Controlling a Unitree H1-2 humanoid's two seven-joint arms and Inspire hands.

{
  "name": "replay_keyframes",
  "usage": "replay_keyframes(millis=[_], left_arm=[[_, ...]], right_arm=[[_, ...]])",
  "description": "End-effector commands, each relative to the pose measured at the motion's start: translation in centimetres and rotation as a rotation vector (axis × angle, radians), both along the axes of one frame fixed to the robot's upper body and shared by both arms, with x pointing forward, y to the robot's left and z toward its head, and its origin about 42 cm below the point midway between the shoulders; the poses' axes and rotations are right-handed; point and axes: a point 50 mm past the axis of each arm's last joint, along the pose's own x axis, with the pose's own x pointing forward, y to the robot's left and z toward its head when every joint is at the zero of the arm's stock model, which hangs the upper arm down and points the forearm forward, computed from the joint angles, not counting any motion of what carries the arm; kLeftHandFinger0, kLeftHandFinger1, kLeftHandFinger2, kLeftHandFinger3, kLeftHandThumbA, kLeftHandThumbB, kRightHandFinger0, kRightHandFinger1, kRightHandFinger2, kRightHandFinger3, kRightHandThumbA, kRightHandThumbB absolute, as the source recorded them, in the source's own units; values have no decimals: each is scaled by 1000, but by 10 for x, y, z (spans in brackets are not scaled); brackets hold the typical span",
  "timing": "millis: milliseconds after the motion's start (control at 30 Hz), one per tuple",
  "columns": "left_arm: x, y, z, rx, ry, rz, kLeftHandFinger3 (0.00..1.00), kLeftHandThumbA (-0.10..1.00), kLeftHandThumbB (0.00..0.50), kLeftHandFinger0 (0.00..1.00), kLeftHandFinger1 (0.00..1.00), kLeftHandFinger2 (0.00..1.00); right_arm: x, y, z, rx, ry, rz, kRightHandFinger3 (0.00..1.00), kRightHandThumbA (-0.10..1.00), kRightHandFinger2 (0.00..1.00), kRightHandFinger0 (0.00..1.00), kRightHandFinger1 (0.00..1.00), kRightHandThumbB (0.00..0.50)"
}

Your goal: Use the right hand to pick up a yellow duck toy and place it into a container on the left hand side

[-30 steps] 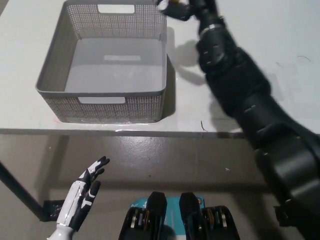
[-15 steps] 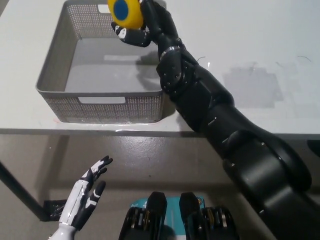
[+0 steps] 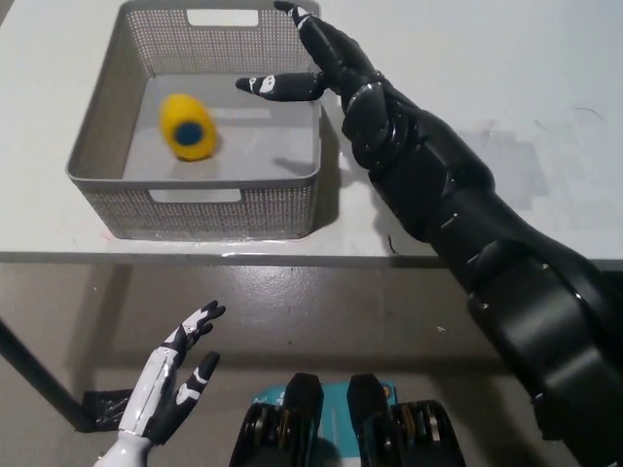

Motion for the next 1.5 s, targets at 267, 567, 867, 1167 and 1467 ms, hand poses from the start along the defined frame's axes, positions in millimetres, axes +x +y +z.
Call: replay_keyframes(millis=[267, 567, 867, 1167, 1467], left_arm=[[4, 6, 13, 38, -63, -35, 1000, 831, 248, 1000, 1000, 1000], [5, 7, 15, 51, -59, -55, 1000, 809, 259, 1000, 1000, 1000], [5, 9, 15, 48, -61, -32, 1000, 803, 258, 1000, 1000, 1000], [8, 10, 16, 21, -72, -19, 1000, 792, 260, 1000, 1000, 1000], [18, 11, 22, 0, -92, -10, 1000, 791, 261, 1000, 1000, 1000]], right_arm=[[9, -88, 89, 178, -259, -44, 1000, 1000, 1000, 1000, 1000, 430], [-57, -214, 122, 378, -444, -106, 1000, 1000, 1000, 1000, 1000, 439], [-162, -241, 76, 590, -558, -9, 1000, 1000, 1000, 1000, 1000, 424], [-264, -180, -44, 938, -454, 248, 1000, 1000, 1000, 1000, 1000, 470], [-321, -154, -119, 963, -233, 239, 1000, 1000, 1000, 1000, 1000, 461]])
